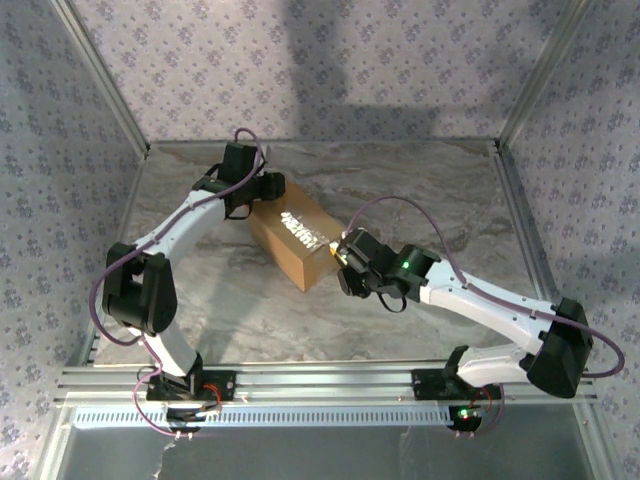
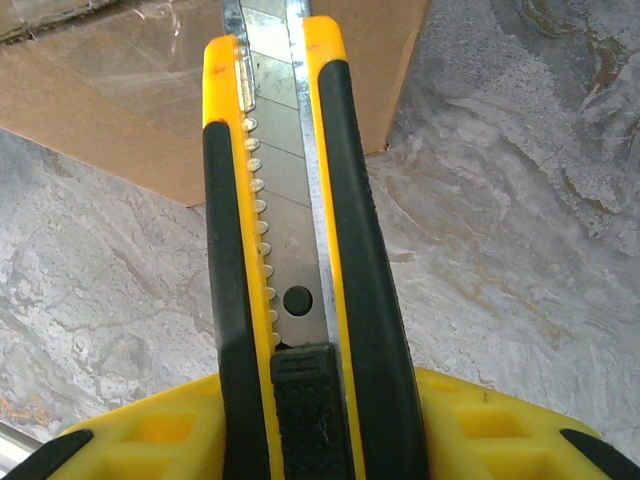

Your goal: Unpack the express box

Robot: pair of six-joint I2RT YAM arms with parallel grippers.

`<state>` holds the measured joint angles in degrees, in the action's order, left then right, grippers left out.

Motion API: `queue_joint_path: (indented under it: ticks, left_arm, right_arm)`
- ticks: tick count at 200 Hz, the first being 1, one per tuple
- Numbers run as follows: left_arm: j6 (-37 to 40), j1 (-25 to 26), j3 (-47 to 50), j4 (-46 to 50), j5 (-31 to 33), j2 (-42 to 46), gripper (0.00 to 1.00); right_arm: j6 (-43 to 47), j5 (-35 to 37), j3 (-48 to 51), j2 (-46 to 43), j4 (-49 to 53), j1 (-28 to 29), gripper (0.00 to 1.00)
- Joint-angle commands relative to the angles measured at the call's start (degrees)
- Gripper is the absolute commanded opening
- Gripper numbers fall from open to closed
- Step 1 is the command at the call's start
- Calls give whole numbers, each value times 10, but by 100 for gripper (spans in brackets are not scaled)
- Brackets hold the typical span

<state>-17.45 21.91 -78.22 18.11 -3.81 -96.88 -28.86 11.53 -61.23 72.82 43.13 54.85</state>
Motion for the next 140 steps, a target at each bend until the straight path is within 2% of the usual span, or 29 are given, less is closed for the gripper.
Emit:
queue_joint_path:
  ticks: [1,39,75,140]
  left_arm:
    - [-14,21,23,53,-45,-14,51]
    - [-14,22,19,58,-32,-9,51]
    - [-23,19,2,70,5,-1,51]
    - [-68,-15,-37,97,44,10,54]
  right_arm:
    - [4,12,-25,4,-27,-5,0]
    - [2,13,-24,2,-21,-4,0]
    - [-2,32,-21,-3,-6,2,0]
    - [-11,38,-17,-6,-1,9,0]
